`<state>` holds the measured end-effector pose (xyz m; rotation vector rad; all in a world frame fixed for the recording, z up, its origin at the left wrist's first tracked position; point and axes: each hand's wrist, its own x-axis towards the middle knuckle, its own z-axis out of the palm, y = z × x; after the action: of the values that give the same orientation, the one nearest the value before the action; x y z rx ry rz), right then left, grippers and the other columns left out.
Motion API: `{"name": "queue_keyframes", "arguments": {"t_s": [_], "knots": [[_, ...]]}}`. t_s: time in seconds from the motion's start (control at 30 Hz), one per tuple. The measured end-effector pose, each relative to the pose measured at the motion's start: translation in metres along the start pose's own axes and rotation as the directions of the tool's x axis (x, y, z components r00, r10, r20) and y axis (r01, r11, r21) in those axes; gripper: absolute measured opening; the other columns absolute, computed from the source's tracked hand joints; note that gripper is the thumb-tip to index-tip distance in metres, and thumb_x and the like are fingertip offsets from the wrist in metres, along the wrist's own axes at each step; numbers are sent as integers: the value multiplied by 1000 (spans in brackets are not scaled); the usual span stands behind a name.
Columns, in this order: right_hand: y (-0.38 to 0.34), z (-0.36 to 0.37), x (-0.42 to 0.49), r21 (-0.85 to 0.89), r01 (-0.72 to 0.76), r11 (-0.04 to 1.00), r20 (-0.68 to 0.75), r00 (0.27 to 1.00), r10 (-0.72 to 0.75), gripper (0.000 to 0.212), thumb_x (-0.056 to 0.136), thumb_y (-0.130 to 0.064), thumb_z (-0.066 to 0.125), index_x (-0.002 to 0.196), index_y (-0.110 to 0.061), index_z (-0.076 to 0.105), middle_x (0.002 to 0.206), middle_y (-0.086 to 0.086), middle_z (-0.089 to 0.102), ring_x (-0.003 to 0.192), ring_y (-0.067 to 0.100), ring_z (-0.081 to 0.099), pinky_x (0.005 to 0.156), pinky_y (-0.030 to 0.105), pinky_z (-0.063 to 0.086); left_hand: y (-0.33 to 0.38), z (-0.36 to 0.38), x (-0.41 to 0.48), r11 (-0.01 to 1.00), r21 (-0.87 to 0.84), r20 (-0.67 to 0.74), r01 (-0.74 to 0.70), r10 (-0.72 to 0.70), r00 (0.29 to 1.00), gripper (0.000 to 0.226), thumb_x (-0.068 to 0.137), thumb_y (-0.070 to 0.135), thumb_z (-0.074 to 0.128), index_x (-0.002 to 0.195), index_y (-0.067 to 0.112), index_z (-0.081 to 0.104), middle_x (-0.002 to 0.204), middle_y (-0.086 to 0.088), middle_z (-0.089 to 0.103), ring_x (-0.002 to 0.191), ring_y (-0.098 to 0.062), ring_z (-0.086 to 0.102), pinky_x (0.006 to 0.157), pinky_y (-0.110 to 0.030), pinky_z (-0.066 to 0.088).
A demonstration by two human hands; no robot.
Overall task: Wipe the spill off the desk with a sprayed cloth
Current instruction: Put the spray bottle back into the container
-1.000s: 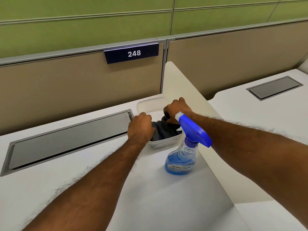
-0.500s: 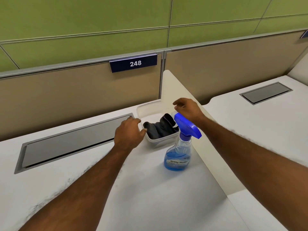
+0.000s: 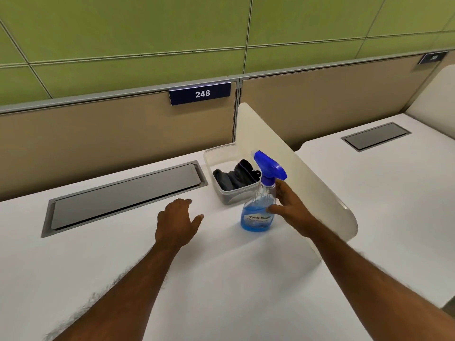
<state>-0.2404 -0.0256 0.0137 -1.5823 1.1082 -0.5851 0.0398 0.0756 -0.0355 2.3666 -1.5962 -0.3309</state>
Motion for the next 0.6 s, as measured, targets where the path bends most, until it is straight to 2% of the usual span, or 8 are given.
{"name": "queue_keyframes", "arguments": {"t_s": [0.1,0.23,0.37,0.47,0.6], "knots": [[-9,15,3,7,28,1000,-64,998,-27,56,83,-13,73,129,-26,44,126,-3,58,117,19,57,98,39,48,-5,13,-11,999,-35,46,15,-13,999,68,92,58,49,147,18,38,154,-4,38,143,-24,32,112,-43,28],[-10,21,5,-41,39,998,-115,992,-43,35,83,-17,74,113,-22,57,109,-3,67,104,21,64,98,46,51,-5,28,-15,999,-22,110,37,-34,993,74,93,62,43,151,19,29,161,-5,25,149,-22,20,117,-41,20],[-11,18,9,-106,34,994,-131,990,-48,39,81,-22,76,116,-17,59,112,1,68,105,23,65,93,46,54,4,31,-6,1000,1,84,15,-15,996,73,93,63,41,152,21,29,162,-5,22,150,-23,17,119,-45,15],[-21,12,13,-123,59,991,-150,986,-77,38,81,-24,75,115,-17,59,110,0,68,103,23,65,89,40,56,14,28,6,1000,-3,55,16,-16,998,73,94,65,35,151,21,30,162,-5,22,150,-22,16,119,-47,10],[-53,-5,24,-96,121,988,-157,978,-135,37,81,-24,75,114,-13,61,110,2,69,101,21,67,79,31,58,37,24,28,997,-57,92,54,-49,995,74,94,68,27,152,22,28,162,-4,24,149,-24,21,119,-46,16]]}}
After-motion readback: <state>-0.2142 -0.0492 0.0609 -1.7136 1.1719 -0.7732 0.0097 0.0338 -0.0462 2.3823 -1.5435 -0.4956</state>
